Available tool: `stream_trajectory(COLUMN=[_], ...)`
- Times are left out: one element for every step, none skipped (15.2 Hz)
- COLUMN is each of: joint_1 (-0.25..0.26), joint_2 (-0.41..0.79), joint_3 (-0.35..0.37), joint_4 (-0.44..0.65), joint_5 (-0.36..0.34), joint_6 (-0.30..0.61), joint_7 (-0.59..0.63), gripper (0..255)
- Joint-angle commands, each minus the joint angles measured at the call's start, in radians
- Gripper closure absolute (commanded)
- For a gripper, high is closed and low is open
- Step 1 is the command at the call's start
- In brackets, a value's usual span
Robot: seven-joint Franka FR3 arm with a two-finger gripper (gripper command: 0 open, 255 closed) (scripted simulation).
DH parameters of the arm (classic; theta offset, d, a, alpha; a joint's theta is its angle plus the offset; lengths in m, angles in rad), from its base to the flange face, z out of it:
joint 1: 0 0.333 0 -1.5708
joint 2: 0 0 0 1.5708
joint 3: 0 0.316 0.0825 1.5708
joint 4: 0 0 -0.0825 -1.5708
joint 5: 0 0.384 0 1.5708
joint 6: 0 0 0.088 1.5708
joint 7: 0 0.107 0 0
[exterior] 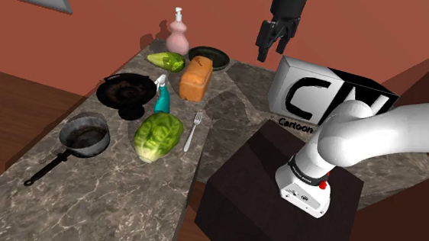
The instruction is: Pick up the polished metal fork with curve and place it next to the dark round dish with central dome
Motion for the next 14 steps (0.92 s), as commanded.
stream_trajectory(joint_1=[0.0,-0.006,-0.012,-0.018,-0.023,-0.029,-0.035,-0.04,-0.046,-0.052,-0.059,-0.065,-0.072,-0.079], joint_2=[0.0,0.002,0.006,0.012,0.02,0.03,0.042,0.055,0.071,0.089,0.11,0.132,0.156,0.183], joint_3=[0.0,0.013,0.025,0.038,0.052,0.065,0.078,0.092,0.106,0.12,0.134,0.148,0.163,0.177], joint_4=[0.0,-0.03,-0.058,-0.085,-0.111,-0.135,-0.158,-0.179,-0.198,-0.217,-0.233,-0.248,-0.261,-0.273], joint_5=[0.0,0.009,0.019,0.028,0.037,0.046,0.055,0.063,0.071,0.079,0.086,0.092,0.098,0.103], joint_6=[0.0,0.036,0.072,0.109,0.147,0.185,0.224,0.263,0.303,0.343,0.384,0.426,0.468,0.51], joint_7=[0.0,0.03,0.061,0.091,0.12,0.15,0.18,0.209,0.239,0.268,0.298,0.327,0.357,0.387], gripper=[0,0,0,0,0,0,0,0,0,0,0,0,0,0])
